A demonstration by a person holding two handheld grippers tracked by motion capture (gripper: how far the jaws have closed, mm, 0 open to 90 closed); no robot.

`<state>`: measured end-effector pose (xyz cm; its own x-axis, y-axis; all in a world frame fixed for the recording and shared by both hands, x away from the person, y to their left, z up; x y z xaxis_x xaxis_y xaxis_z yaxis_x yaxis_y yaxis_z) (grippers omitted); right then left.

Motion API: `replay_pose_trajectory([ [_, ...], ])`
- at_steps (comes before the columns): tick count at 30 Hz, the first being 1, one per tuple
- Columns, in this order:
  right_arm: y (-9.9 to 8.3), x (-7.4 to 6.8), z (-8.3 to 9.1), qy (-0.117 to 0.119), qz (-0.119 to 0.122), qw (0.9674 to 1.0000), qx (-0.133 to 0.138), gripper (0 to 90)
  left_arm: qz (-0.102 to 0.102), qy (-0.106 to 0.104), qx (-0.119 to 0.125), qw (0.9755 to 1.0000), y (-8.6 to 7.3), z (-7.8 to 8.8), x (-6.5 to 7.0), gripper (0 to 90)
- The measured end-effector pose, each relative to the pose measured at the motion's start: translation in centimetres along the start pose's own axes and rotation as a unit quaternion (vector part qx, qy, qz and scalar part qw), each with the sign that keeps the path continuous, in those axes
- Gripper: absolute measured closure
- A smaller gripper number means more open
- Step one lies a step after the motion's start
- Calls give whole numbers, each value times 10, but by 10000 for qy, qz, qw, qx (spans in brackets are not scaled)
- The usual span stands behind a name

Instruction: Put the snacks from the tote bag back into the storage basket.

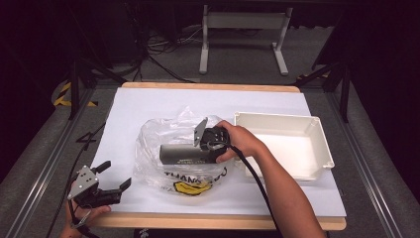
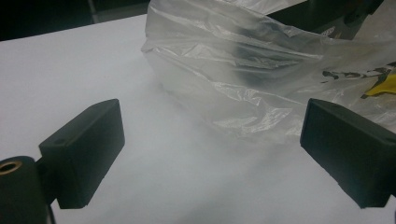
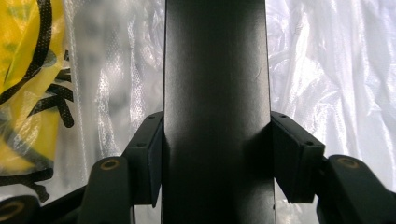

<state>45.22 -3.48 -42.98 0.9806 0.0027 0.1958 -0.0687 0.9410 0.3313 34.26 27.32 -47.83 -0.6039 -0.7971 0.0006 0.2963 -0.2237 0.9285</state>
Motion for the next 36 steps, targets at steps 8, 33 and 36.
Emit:
replay_pose_trajectory([
  [8, 1, 0, 11, -115, 46, 9999, 118, 428, -2, -11, 43, 10000, 1, -1, 0, 72],
  [33, 3, 2, 47, -238, 24, 9989, 414, 428, 8, -35, 27, 10000, 0, -1, 1, 72],
  [36, 4, 0, 53, -189, 80, 9985, 499, 427, -23, -45, -11, 10000, 0, -2, 2, 72],
])
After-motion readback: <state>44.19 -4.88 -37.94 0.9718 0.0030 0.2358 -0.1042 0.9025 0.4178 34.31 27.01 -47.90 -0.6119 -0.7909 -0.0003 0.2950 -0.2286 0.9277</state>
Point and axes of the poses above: each handheld gripper's, and its own axes: z roughly backward along the jaws, y roughly out of its top, x roughly to its right, the point moved 6 cm from there along -z, roughly forward along the jaws, and after that the axes turned 1 degree about -x, right-handed, at the moved point
